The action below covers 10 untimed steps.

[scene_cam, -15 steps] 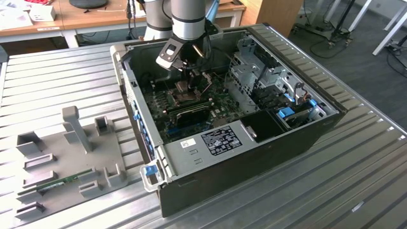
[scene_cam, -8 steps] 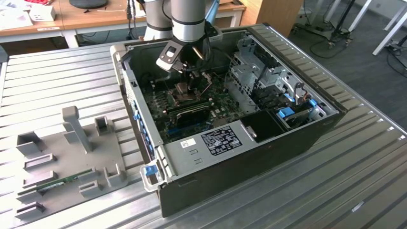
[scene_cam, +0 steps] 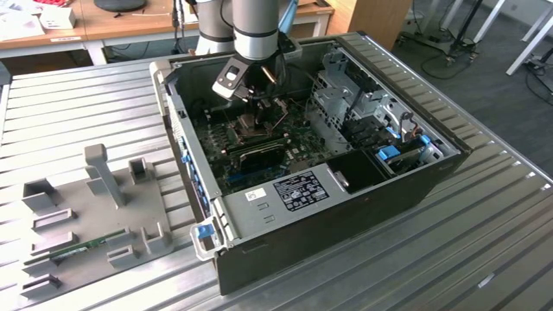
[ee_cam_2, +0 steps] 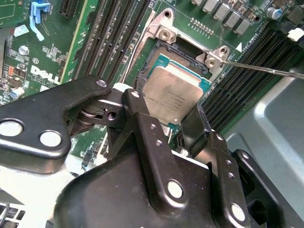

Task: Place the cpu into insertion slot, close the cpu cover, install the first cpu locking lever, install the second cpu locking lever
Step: 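Place the cpu into insertion slot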

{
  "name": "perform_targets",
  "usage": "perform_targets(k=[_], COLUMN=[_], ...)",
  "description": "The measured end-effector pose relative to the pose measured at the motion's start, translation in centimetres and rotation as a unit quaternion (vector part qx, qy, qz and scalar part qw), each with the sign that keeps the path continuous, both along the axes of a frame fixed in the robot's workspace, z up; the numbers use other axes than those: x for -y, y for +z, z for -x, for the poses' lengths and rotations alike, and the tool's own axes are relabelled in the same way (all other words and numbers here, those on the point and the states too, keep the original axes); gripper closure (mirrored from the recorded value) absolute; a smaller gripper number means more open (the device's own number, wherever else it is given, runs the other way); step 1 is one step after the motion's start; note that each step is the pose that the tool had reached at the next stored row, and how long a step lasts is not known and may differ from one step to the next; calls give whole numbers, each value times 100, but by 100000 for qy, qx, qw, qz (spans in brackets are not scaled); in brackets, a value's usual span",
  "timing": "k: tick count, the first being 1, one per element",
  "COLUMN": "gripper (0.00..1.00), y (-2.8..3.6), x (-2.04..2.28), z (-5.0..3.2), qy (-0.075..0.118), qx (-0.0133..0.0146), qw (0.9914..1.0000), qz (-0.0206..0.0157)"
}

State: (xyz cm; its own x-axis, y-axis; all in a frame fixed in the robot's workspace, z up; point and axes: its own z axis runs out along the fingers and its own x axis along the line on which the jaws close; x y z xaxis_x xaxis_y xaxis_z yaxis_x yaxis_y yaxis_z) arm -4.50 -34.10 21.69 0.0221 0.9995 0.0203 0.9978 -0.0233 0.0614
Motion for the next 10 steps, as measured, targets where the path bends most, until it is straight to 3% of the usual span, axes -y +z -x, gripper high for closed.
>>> perform_targets(k=[10], gripper=[46], y=[-97], x=[1], z=[0], qy=[1], qx=[-195], qw=[100000], qz=[2])
